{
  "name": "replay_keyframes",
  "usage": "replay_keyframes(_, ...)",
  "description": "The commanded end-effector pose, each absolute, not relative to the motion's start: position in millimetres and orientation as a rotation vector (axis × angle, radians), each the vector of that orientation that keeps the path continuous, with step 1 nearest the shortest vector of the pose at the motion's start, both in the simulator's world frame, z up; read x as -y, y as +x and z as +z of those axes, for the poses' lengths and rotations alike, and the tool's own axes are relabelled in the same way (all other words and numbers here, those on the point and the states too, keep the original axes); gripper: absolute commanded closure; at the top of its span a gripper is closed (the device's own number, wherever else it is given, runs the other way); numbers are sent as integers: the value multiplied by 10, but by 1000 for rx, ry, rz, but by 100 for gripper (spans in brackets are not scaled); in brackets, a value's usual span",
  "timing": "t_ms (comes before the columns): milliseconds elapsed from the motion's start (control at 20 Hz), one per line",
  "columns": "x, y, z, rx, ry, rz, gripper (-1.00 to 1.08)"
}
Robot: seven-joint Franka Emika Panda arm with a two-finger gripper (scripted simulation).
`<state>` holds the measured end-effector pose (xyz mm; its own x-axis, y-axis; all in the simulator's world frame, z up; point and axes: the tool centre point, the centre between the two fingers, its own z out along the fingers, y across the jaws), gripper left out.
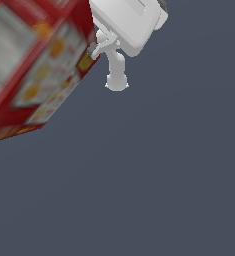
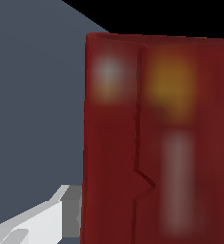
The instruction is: Pick up the object and move it to a goal position.
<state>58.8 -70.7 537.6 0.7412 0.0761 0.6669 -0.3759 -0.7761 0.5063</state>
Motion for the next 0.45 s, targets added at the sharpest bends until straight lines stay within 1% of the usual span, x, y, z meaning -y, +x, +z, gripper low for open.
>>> replay_keyframes(0,696,576,5436,241,2280,926,108)
replay_keyframes(400,686,571,5450,246,2276,926,108)
